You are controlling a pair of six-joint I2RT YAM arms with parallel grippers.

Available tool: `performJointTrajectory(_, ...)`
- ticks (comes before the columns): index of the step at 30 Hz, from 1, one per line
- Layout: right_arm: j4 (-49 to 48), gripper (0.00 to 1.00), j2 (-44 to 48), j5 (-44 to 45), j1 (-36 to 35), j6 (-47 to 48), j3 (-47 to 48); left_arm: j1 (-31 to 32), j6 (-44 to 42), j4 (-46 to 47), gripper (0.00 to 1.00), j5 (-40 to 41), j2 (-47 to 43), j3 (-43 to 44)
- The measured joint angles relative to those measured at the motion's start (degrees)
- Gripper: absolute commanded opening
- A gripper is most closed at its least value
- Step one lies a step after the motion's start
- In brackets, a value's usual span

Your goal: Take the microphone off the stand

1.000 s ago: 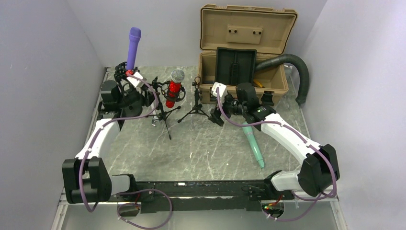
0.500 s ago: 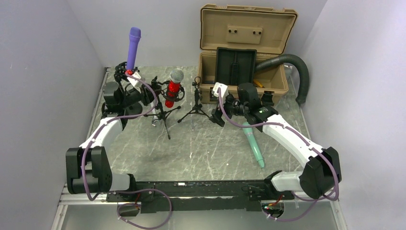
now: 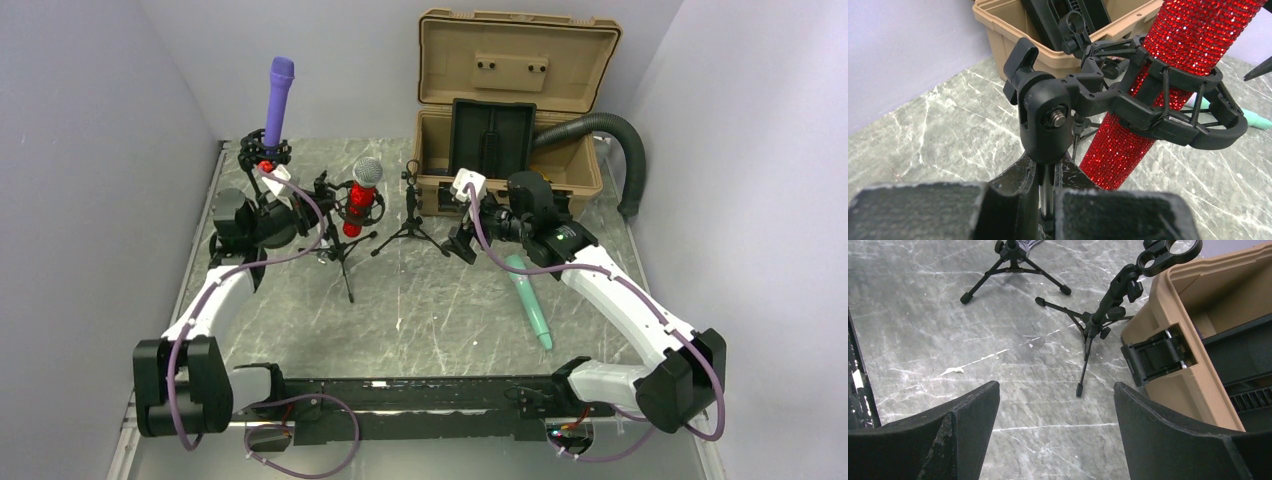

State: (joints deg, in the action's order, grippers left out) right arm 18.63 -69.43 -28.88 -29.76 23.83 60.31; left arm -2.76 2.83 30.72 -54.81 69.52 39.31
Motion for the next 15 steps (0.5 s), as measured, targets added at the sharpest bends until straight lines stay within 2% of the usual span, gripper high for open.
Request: performJointTrajectory(15, 1.3, 0.86, 0.1, -0.2, 0.0, -0.1, 0.5, 0.1, -1.2, -18.0, 0.0, 5.2, -12.3, -0.3)
